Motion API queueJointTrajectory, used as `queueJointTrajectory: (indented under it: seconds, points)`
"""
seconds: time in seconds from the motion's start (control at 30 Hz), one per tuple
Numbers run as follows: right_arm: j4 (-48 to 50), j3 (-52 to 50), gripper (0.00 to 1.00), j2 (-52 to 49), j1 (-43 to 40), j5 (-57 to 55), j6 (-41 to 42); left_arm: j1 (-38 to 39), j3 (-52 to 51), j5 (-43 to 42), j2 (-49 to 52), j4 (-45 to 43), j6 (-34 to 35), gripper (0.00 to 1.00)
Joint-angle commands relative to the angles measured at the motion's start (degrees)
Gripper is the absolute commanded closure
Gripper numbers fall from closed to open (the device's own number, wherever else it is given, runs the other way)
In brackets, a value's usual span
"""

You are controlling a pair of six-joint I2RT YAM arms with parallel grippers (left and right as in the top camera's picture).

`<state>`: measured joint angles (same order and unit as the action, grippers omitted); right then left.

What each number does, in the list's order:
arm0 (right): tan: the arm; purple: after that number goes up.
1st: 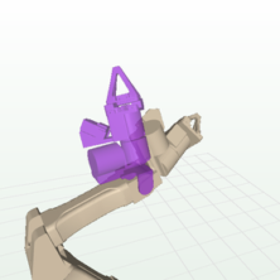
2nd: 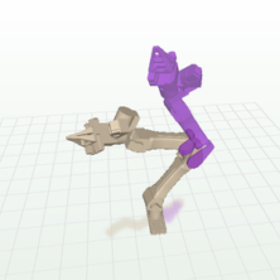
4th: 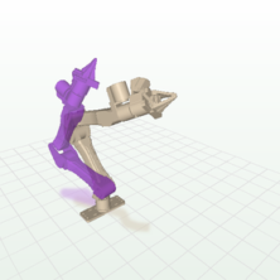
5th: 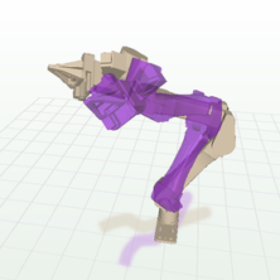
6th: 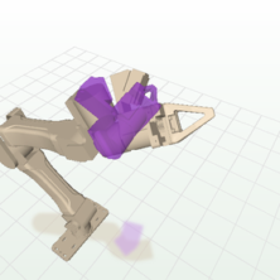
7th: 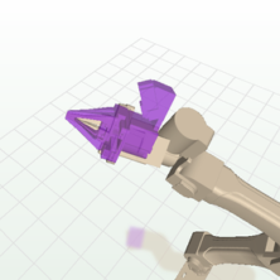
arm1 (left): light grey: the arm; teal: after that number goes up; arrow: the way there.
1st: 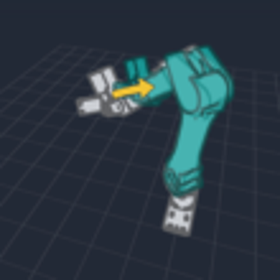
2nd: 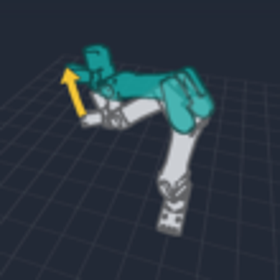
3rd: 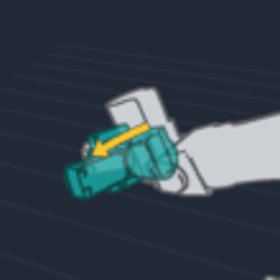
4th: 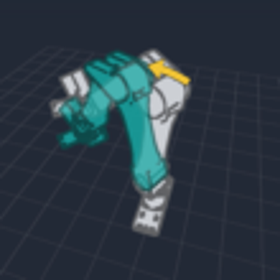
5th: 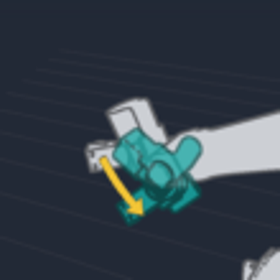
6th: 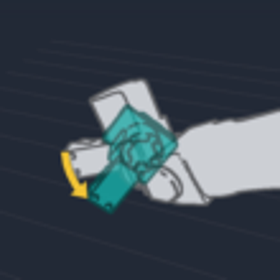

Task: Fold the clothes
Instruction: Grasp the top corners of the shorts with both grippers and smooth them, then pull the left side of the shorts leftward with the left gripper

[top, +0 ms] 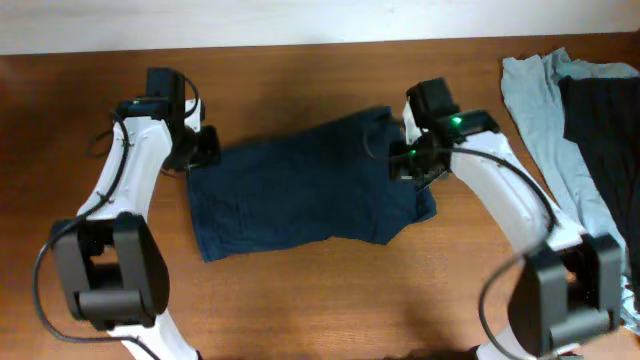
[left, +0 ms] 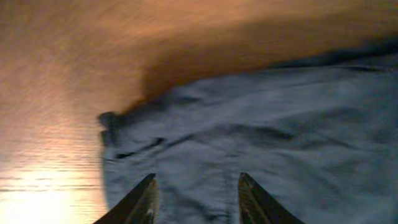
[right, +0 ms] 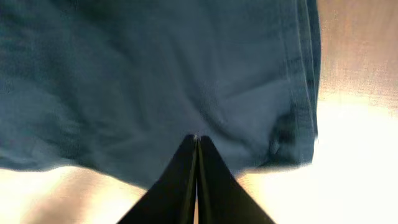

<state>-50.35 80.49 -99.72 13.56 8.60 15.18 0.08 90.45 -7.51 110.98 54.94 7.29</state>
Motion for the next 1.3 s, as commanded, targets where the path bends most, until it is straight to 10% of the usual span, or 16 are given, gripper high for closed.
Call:
queueJointTrajectory:
  seconds: [0.0,0.37,0.63,0.93,1.27]
  points:
    - [5.81,-0.07,0.96,-3.17,0.48,4.33,-2.97,3.54,-1.18,-2.43,-0.90,-2.01,-0.92,0.57]
    - [26.21,-0.07,0.96,-19.71,-0.13,1.62,-1.68,7.50,-13.29,0.59,6.23,-8.48,-0.87,0.58]
    - [18.82,-0.07,0.96,-22.82,-8.28,-15.74,6.21,5.38,-15.65,11.89,6.23,-6.05,-0.92,0.57]
    - [5.95,0.22,0.96,-18.01,-13.18,1.40,1.99,0.59,-8.48,10.73,6.23,-11.50,-8.72,0.45]
    - [-2.80,0.09,0.96,-12.72,-3.54,17.25,-16.90,-2.05,14.27,4.15,5.97,17.35,2.56,0.42]
